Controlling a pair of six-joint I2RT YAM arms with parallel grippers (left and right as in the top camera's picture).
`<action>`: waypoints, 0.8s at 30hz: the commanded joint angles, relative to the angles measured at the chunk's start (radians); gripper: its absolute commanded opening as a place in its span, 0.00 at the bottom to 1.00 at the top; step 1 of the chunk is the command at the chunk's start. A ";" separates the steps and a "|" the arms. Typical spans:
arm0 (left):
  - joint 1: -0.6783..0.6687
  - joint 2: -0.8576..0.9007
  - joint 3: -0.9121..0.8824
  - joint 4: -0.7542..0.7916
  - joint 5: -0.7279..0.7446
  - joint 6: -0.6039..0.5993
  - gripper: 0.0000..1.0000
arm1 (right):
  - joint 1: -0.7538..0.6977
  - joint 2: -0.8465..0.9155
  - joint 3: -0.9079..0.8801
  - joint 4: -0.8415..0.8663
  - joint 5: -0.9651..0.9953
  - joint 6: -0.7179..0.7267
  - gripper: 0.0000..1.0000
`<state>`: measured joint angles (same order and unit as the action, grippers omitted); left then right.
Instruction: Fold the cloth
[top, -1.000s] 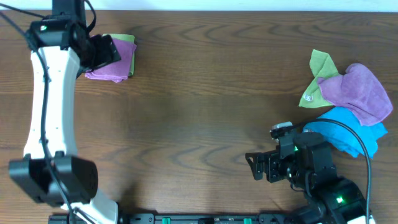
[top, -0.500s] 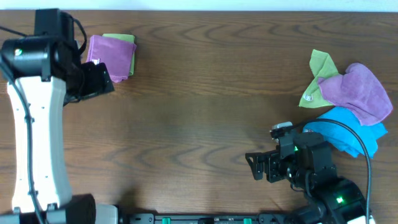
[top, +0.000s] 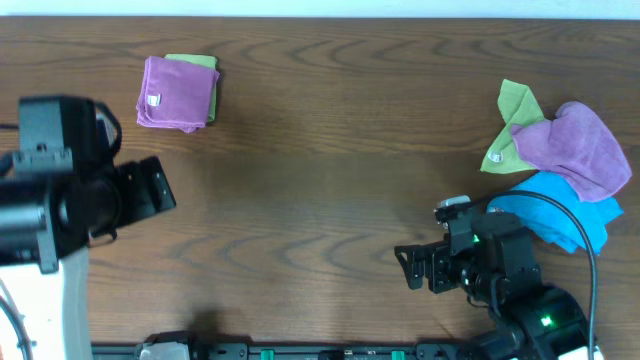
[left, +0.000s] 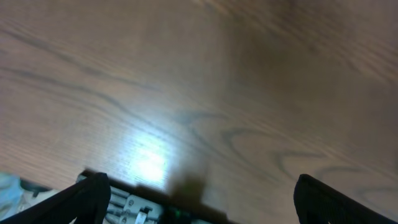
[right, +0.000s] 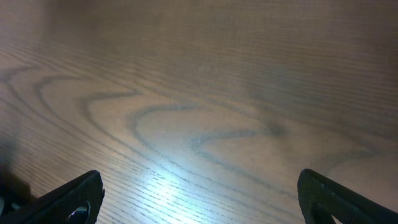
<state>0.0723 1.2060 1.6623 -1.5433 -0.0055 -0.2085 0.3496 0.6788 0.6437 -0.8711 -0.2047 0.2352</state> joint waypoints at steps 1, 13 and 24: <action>0.006 -0.092 -0.119 0.070 0.019 0.003 0.95 | -0.008 -0.002 -0.005 -0.001 0.006 0.015 0.99; 0.006 -0.479 -0.638 0.540 0.029 0.008 0.95 | -0.008 -0.002 -0.005 -0.001 0.006 0.015 0.99; 0.006 -0.778 -1.026 0.730 0.029 0.008 0.95 | -0.008 -0.002 -0.005 -0.001 0.006 0.015 0.99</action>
<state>0.0723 0.4805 0.6884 -0.8272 0.0227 -0.2085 0.3489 0.6788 0.6395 -0.8707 -0.2043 0.2379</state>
